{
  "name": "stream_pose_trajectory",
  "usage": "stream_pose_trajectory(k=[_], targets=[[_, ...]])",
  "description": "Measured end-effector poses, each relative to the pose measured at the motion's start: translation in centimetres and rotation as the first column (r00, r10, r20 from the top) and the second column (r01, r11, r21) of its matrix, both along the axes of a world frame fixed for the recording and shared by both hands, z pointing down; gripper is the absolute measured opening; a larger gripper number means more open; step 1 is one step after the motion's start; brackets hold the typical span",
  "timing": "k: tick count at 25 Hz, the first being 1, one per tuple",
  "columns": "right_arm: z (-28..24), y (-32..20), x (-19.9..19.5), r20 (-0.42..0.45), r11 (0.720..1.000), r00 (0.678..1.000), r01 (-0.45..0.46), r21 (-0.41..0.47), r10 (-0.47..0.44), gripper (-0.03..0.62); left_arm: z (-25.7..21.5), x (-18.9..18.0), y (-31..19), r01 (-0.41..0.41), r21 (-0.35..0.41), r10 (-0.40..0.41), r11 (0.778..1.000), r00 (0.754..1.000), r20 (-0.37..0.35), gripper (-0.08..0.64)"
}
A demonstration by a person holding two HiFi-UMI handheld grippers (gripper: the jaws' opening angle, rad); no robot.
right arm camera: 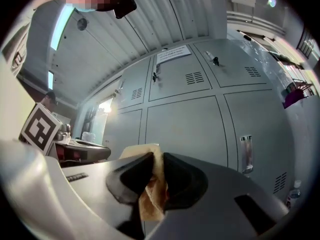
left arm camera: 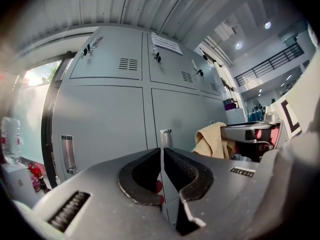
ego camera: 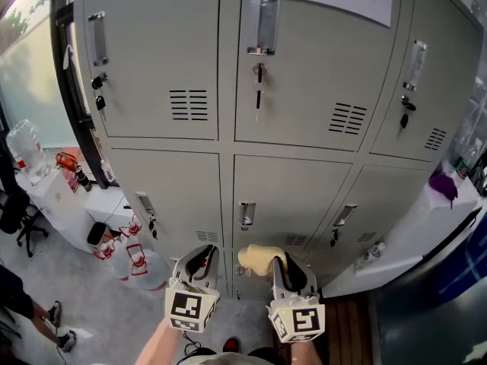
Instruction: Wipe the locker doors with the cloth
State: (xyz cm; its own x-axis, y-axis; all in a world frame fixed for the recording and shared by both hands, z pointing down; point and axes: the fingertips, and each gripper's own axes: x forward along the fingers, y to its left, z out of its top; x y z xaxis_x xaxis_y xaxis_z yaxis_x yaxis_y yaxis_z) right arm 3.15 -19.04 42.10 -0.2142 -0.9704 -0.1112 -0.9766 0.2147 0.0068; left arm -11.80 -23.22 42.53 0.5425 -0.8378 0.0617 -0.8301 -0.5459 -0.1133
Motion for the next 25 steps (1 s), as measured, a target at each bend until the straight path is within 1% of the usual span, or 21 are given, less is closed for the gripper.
stream_pose_trajectory(k=[6,11,15,19,23,25], targets=[[0.0,-2.2,0.5,0.004,0.999,0.999,0.046,-0.004,-0.046,0.072,0.4,0.1,-1.6,0.041,-0.014,-0.041,0.999,0.999,-0.005,0.040],[-1.5,-3.2,0.1,-0.008,0.995,0.995,0.098,0.013,-0.098,0.072,0.4,0.5,-2.0,0.074,-0.017,-0.074,0.997,0.997,-0.002,0.040],[-5.3,-3.0,-1.1,-0.018,0.983,0.988,0.156,0.096,-0.155,0.072,0.4,0.7,-1.8,0.089,-0.013,-0.089,0.996,0.996,0.003,0.040],[-9.5,-3.6,-2.7,-0.063,0.962,0.980,0.198,0.187,-0.190,0.072,0.3,-0.1,-1.5,0.120,-0.012,-0.120,0.993,0.993,0.004,0.040],[-12.8,-5.0,-3.9,-0.116,0.944,0.972,0.226,0.242,-0.203,0.072,0.1,-1.0,-1.1,0.149,-0.009,-0.149,0.989,0.989,0.009,0.040],[-14.1,-5.7,-4.6,-0.134,0.937,0.969,0.238,0.255,-0.210,0.072,0.0,-1.4,-0.9,0.163,-0.008,-0.163,0.987,0.987,0.012,0.040]])
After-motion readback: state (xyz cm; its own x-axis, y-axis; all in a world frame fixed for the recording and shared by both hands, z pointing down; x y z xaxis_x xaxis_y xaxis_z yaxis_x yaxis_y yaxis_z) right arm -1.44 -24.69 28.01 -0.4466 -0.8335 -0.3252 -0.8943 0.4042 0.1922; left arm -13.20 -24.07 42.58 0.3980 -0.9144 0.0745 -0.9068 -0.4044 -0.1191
